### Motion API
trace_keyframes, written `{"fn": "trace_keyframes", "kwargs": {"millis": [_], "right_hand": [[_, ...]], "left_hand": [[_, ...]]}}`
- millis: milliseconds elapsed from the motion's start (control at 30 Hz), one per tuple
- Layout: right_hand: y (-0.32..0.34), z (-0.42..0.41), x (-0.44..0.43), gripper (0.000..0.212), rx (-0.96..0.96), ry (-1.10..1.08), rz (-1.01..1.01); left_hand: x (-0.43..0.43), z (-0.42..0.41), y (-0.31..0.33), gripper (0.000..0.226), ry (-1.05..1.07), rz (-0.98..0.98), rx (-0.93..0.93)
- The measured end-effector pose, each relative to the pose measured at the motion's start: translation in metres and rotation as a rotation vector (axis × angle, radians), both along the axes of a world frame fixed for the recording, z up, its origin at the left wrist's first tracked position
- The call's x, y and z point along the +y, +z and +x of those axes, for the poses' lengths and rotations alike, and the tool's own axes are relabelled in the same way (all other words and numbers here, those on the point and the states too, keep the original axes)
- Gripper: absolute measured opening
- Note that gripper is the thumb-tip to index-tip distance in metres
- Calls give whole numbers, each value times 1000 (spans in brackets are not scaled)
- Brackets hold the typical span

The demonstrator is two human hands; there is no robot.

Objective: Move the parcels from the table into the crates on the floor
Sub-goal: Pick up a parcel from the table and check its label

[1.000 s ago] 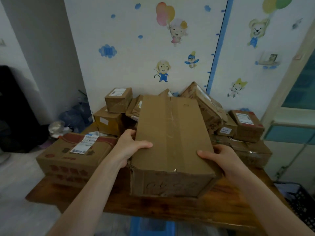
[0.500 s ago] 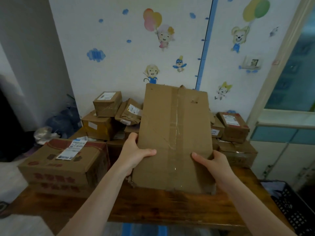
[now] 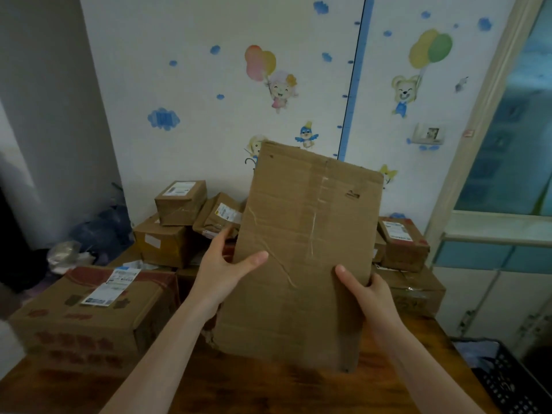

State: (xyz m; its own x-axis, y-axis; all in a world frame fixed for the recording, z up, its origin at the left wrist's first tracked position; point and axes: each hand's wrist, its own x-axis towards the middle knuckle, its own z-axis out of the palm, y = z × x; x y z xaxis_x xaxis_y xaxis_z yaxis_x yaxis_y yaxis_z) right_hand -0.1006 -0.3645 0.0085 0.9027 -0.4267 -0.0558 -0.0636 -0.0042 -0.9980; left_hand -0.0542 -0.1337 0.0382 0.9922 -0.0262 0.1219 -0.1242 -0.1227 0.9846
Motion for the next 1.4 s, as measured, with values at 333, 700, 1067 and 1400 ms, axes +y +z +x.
{"fn": "trace_keyframes", "kwargs": {"millis": [333, 700, 1067, 1400], "right_hand": [[17, 13, -20, 63, -77, 55, -20], [19, 23, -40, 65, -7, -36, 173], [18, 24, -43, 59, 34, -125, 184], [10, 26, -38, 45, 61, -225, 105]], "left_hand": [[-16, 10, 0, 38, -70, -40, -45], [-27, 27, 11, 20, -145, 34, -123], [-32, 47, 8, 86, -312, 1, 70], [-12, 67, 4, 81, -241, 23, 126]]}}
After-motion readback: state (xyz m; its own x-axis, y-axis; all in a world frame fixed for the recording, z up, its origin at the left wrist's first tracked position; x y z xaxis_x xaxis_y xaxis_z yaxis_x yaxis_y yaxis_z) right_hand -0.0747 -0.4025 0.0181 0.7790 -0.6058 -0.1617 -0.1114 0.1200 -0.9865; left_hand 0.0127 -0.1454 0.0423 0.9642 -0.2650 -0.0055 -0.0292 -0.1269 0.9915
